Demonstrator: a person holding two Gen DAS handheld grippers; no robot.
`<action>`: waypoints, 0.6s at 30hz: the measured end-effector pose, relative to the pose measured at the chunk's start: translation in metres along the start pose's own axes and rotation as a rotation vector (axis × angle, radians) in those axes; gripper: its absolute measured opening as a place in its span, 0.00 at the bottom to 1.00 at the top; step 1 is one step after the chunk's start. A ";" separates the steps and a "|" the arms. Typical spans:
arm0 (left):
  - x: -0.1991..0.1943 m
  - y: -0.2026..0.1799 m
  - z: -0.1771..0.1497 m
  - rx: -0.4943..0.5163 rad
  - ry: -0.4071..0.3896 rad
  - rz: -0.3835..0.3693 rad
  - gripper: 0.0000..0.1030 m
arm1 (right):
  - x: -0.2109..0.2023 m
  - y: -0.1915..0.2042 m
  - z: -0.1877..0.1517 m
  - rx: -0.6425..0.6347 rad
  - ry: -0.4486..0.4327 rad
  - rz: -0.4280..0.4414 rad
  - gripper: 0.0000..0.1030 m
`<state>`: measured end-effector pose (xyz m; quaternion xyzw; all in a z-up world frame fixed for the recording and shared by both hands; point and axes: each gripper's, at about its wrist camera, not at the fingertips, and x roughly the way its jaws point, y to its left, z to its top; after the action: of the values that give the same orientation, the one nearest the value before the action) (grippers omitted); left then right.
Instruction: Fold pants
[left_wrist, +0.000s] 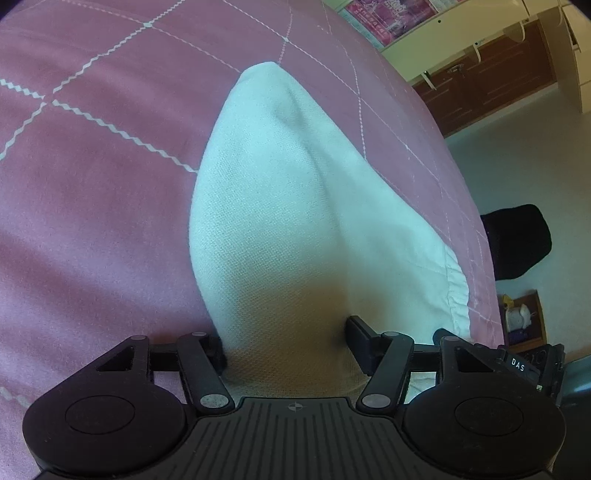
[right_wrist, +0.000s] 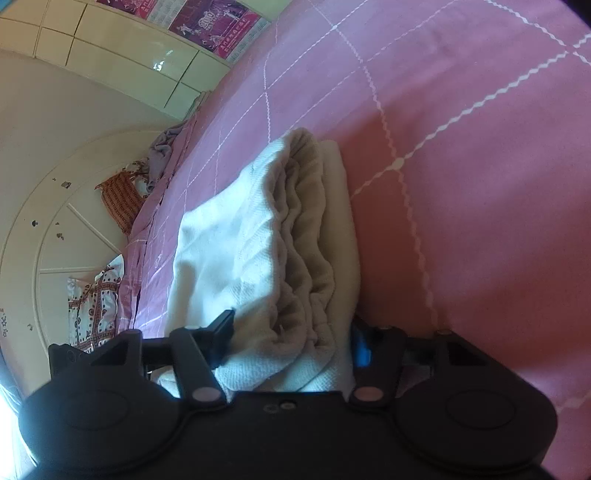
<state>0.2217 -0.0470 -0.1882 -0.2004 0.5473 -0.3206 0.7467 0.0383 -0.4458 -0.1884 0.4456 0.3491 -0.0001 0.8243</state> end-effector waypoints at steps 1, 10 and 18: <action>-0.005 -0.002 -0.002 0.013 -0.002 0.003 0.49 | 0.000 0.003 -0.001 -0.008 -0.003 -0.014 0.52; -0.028 -0.003 0.009 0.072 -0.027 0.052 0.40 | -0.006 0.011 -0.005 -0.047 0.004 -0.027 0.46; -0.013 -0.015 -0.001 0.042 -0.084 0.099 0.41 | 0.015 0.012 -0.008 -0.004 -0.034 -0.050 0.47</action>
<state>0.2147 -0.0487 -0.1703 -0.1706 0.5178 -0.2859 0.7881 0.0489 -0.4284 -0.1908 0.4350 0.3462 -0.0276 0.8308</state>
